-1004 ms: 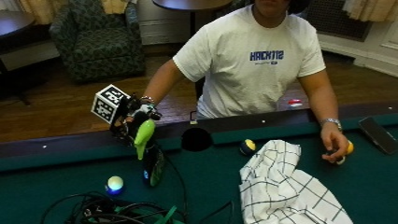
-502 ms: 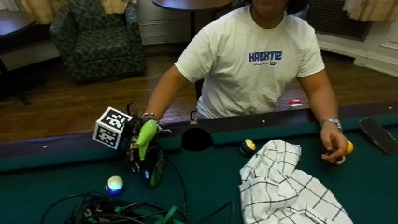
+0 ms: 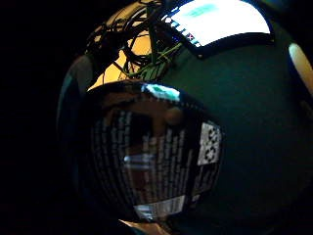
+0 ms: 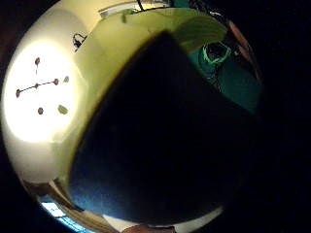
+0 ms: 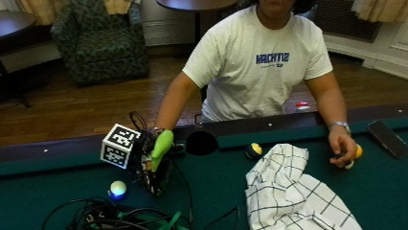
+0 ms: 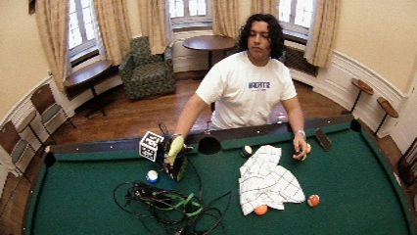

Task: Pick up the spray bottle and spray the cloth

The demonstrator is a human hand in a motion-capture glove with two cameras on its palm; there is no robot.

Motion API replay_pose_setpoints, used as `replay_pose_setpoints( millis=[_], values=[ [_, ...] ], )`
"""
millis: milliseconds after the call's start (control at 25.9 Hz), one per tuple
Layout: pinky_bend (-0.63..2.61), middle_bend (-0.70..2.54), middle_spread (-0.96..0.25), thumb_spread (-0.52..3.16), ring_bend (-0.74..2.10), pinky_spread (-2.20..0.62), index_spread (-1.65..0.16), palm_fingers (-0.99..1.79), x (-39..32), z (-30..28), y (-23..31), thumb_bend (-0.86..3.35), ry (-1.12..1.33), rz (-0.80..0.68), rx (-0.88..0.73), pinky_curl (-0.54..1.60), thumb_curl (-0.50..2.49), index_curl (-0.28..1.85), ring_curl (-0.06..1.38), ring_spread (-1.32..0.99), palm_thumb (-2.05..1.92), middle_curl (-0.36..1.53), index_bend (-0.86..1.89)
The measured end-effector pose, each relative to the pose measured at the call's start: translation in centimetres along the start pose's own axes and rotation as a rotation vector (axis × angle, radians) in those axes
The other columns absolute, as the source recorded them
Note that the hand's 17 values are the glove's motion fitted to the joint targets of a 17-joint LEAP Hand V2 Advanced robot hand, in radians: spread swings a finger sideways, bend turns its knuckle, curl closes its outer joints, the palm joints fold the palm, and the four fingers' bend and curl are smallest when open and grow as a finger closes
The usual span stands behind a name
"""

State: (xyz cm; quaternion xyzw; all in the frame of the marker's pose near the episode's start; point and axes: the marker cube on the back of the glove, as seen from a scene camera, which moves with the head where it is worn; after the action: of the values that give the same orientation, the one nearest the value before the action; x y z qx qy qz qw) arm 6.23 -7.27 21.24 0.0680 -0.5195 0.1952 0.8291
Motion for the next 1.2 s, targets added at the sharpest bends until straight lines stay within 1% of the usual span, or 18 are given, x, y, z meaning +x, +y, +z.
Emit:
replay_pose_setpoints(
  millis=[193,270,309,348,386,425,579,734,966,1198],
  values=[
    [0.31,0.34,-0.07,0.86,0.69,0.12,-0.26,0.59,-0.8,1.6,-1.4,-0.04,0.054,-0.005,0.003,0.35,0.38,0.27,0.38,-0.14,0.56,0.38,0.14],
    [0.29,0.34,-0.07,0.89,0.68,0.11,-0.27,0.72,-1.0,2.0,-1.6,-0.01,0.102,-0.018,0.036,0.34,0.39,0.28,0.37,-0.13,0.61,0.38,0.17],
    [0.32,0.37,-0.08,0.93,0.68,0.07,-0.28,0.91,-1.2,2.1,-1.7,0.01,0.123,-0.028,0.056,0.35,0.4,0.29,0.37,-0.14,0.65,0.39,0.2],
    [0.33,0.39,-0.1,0.94,0.67,0.03,-0.28,1.04,-1.3,2.2,-1.7,0.02,0.137,-0.041,0.073,0.33,0.41,0.29,0.35,-0.15,0.66,0.39,0.18],
    [0.33,0.46,-0.13,0.92,0.67,-0.03,-0.28,1.19,-1.3,2.2,-1.7,0.04,0.141,-0.057,0.086,0.33,0.43,0.28,0.35,-0.16,0.71,0.41,0.15],
    [0.32,0.54,-0.14,0.85,0.68,-0.07,-0.28,1.32,-1.4,2.1,-1.7,0.06,0.136,-0.073,0.095,0.33,0.46,0.31,0.36,-0.18,0.77,0.44,0.21],
    [0.37,0.6,-0.16,0.75,0.68,-0.14,-0.27,1.42,-2.0,1.4,-1.5,0.06,0.076,-0.116,0.094,0.39,0.51,0.39,0.41,-0.19,0.84,0.48,0.32],
    [0.39,0.65,-0.17,0.66,0.7,-0.19,-0.26,1.42,-5.2,0.2,-1.2,0.05,-0.035,-0.185,0.019,0.41,0.56,0.44,0.44,-0.19,0.87,0.51,0.37],
    [0.41,0.68,-0.18,0.55,0.72,-0.23,-0.25,1.4,-16.5,-1.7,-0.1,0.01,-0.264,-0.407,-0.084,0.43,0.61,0.49,0.46,-0.19,0.9,0.53,0.43],
    [0.43,0.7,-0.18,0.48,0.73,-0.24,-0.24,1.38,-25.7,-1.9,0.1,-0.02,-0.3,-0.52,-0.169,0.44,0.65,0.52,0.47,-0.2,0.91,0.54,0.45]
  ],
)
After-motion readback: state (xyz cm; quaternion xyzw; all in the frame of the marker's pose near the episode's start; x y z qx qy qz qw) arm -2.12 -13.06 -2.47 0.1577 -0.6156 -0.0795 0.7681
